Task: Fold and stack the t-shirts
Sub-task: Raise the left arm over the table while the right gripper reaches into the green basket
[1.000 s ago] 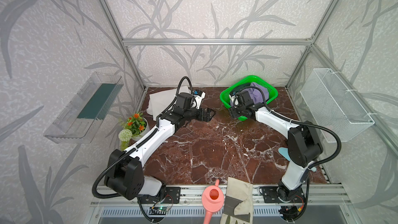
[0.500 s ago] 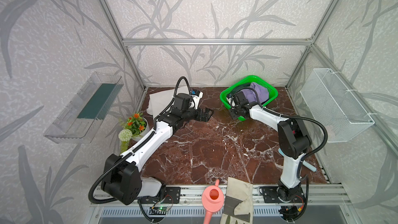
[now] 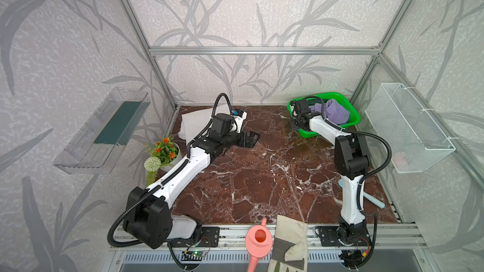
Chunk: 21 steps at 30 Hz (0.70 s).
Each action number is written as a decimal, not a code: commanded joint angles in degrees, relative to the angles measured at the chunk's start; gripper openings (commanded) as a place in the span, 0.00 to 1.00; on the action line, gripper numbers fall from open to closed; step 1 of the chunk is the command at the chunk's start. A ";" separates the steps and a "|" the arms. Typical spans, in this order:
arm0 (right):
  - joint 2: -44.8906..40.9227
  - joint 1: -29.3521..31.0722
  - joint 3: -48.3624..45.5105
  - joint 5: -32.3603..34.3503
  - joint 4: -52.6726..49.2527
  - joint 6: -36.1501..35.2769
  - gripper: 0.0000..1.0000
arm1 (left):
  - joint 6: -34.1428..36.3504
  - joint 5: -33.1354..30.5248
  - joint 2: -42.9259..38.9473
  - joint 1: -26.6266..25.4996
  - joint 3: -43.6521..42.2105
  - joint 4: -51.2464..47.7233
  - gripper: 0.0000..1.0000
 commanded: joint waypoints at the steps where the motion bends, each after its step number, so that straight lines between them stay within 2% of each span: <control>1: 4.25 -1.98 5.89 0.26 -3.62 0.18 0.15 | 0.93 0.90 -0.70 -0.63 -0.31 0.22 0.99; 8: 10.96 -5.91 17.38 0.63 -9.61 -1.23 0.16 | 1.09 0.80 -0.13 -0.71 0.21 -0.20 0.99; 15: 15.30 -7.12 24.56 2.52 -14.25 -1.14 0.16 | 1.12 0.71 -0.12 -0.75 0.29 -0.38 0.99; 17: 15.97 -7.24 25.64 1.20 -14.74 -1.24 0.16 | 1.12 0.79 -0.13 -0.76 0.30 -0.38 0.99; 19: 15.89 -7.20 26.39 -0.65 -15.12 -1.45 0.22 | 1.13 0.89 -0.13 -0.75 0.30 -0.38 0.99; 21: 14.87 -7.25 26.83 -0.96 -15.38 -1.28 0.40 | 1.23 1.10 -0.22 -0.76 0.25 -0.43 0.99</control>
